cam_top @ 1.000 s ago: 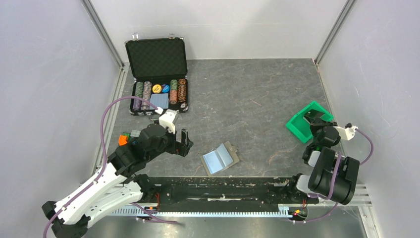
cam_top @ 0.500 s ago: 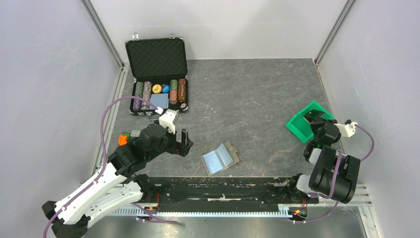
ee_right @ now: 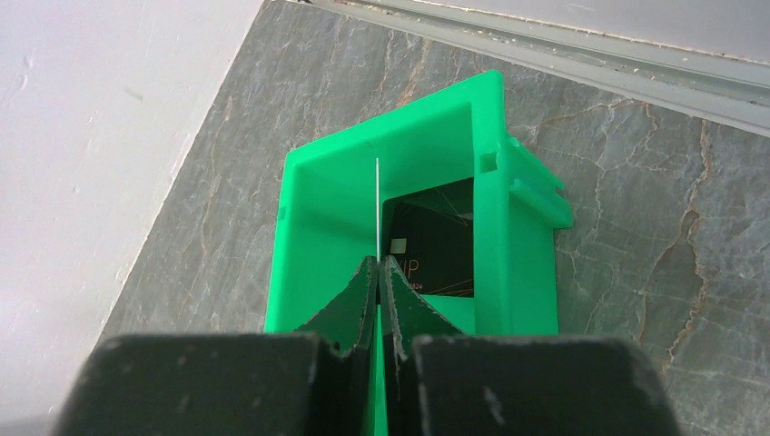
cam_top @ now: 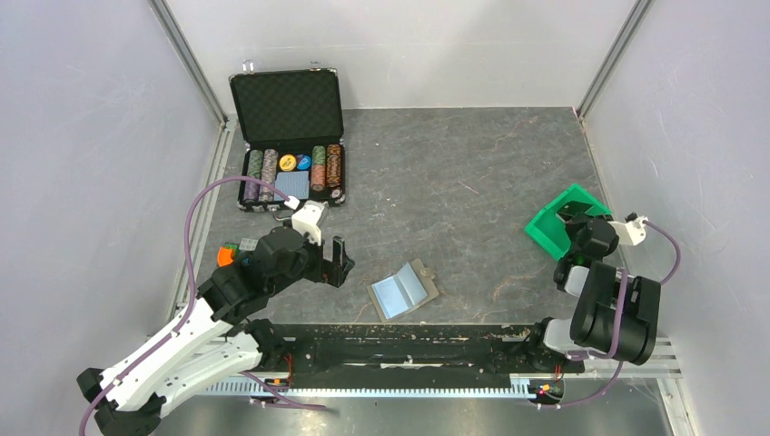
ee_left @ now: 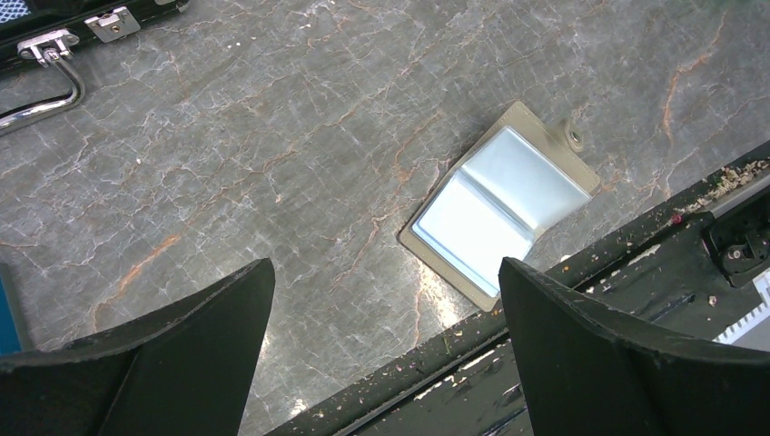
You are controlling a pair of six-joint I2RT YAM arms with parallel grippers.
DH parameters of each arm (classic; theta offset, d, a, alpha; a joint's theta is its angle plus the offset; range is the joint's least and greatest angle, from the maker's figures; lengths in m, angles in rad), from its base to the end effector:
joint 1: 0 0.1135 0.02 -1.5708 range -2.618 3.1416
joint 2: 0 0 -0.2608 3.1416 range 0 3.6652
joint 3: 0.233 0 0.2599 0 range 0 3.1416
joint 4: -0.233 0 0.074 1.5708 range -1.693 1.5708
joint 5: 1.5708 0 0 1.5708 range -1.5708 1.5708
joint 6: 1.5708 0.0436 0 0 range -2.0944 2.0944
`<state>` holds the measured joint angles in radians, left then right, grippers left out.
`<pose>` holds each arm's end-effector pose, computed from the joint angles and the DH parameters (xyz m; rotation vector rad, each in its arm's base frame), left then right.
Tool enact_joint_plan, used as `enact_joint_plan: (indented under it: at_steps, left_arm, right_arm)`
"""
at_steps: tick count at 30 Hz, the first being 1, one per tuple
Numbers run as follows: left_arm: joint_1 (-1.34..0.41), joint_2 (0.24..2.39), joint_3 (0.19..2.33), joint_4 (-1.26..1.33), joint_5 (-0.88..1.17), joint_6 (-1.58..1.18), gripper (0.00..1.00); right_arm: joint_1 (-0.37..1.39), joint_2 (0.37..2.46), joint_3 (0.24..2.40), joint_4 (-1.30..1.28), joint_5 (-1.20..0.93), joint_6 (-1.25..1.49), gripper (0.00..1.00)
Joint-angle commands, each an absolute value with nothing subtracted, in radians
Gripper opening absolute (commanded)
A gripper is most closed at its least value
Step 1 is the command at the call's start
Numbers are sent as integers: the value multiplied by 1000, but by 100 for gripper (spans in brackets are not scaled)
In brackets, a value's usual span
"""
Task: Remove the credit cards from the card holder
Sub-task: Place the credit card in the storage box.
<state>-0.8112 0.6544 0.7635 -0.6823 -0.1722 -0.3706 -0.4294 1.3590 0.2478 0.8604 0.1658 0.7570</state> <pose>0.1130 -0.1081 0.2960 0.3755 2.1449 -0.5042 0.2193 -0.1083 0.1394 1.1117 1.4395 0.0809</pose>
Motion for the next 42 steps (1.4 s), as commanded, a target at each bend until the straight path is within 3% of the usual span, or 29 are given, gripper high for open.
enact_joint_plan:
  at_steps: [1,10,17,31,42]
  left_arm:
    - [-814,655,767,-668,-154,-313,100]
    - [-814,658,767,-666,-152,-311,100]
    - [-814,659,768,-666,-152,-311,100]
    - [-815,655,766,-667,-155,-312,100]
    - [-815,651,765,-666,-153,-313,100]
  right_arm:
    - [-414,1389,281,874,216,732,0]
    - [-410,1382,298,831,235,732,15]
    - [-410,1358,344,736,256,697,20]
    - [-410,1389,407,647,225,683,0]
    - [-413,1369,448,605,257,649,0]
